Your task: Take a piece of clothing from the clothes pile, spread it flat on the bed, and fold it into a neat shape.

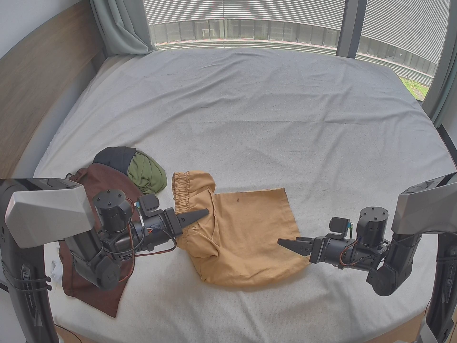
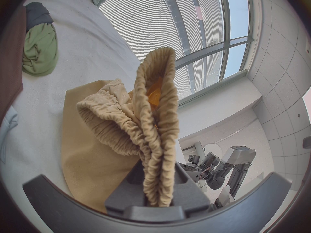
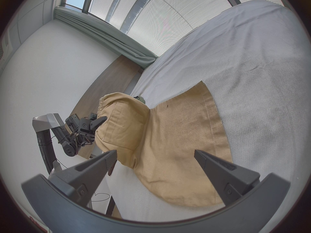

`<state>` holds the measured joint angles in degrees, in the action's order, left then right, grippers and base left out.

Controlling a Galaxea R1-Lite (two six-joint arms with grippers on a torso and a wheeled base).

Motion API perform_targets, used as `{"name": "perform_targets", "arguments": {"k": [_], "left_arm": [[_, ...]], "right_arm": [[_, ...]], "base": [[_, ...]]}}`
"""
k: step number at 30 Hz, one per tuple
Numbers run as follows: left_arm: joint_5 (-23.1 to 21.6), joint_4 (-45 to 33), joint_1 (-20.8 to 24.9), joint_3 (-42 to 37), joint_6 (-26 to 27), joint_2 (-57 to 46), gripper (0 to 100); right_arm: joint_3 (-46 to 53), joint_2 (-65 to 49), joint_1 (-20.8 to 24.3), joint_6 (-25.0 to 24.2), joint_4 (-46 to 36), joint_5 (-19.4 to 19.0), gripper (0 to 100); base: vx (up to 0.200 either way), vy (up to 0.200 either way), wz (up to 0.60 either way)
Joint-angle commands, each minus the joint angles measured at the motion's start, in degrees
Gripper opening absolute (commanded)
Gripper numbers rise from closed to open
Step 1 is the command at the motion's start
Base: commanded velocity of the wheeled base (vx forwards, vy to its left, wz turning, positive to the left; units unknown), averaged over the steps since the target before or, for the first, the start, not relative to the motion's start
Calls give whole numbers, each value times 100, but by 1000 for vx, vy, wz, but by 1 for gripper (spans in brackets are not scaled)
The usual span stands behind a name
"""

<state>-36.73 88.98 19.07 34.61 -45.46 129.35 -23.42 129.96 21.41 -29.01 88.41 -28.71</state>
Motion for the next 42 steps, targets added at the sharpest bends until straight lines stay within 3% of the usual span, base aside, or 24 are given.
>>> {"name": "perform_targets", "arguments": {"k": [1,32,42], "left_arm": [[8,5,106,143,-112,90,0],[8,-3,915,1065,-965,749,0],[17,-12,1073,1399,-1009,1153,0]], "right_arm": [[-14,-24,-5,1,1,-3,100],[-409,-279,-84,-69,1,146,100],[-444,-287,-110,-69,1,146,100]], "base": [[0,0,0],[0,0,0],[0,0,0]]}}
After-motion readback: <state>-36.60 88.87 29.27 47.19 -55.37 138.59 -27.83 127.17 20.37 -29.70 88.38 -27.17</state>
